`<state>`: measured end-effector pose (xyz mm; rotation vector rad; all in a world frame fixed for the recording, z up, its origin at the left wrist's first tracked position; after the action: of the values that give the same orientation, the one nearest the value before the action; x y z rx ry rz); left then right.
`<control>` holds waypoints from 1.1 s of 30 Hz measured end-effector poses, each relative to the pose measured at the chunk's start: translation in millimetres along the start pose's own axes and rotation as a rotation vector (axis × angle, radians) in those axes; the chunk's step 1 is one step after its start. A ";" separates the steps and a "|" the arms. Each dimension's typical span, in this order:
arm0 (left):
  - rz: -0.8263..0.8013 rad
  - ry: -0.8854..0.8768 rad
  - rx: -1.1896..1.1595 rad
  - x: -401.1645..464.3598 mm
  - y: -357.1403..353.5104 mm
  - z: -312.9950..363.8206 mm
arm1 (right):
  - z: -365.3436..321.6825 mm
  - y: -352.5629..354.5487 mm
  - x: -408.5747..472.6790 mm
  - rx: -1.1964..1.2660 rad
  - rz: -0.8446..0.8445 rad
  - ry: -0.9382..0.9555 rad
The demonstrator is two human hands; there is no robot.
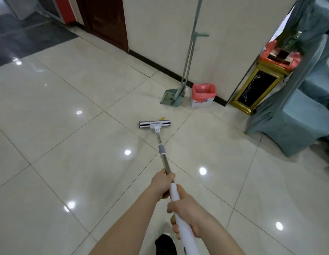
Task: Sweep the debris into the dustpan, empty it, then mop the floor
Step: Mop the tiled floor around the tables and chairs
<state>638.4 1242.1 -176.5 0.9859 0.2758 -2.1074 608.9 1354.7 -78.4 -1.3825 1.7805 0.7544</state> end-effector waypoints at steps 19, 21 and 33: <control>0.170 -0.029 -0.049 256.1 95.2 248.2 | -293.1 103.8 212.0 -0.075 -0.084 -0.046; 0.173 -0.035 -0.039 281.3 127.9 273.7 | -330.2 92.0 237.9 -0.040 -0.076 -0.036; 0.170 -0.029 -0.031 414.4 300.7 420.8 | -549.8 30.8 369.4 0.030 -0.083 -0.021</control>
<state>458.1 604.7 -156.8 0.9263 0.2022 -1.9555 417.2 719.9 -85.6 -1.4145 1.7011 0.6934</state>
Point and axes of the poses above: each hand's wrist, its own x-axis towards the middle knuckle, its own y-axis out of the back of the hand, z = x × y, the point moved 8 cm from there along x, towards the middle knuckle, and after that the axes turned 2 degrees about -y, right-handed, at the moved point
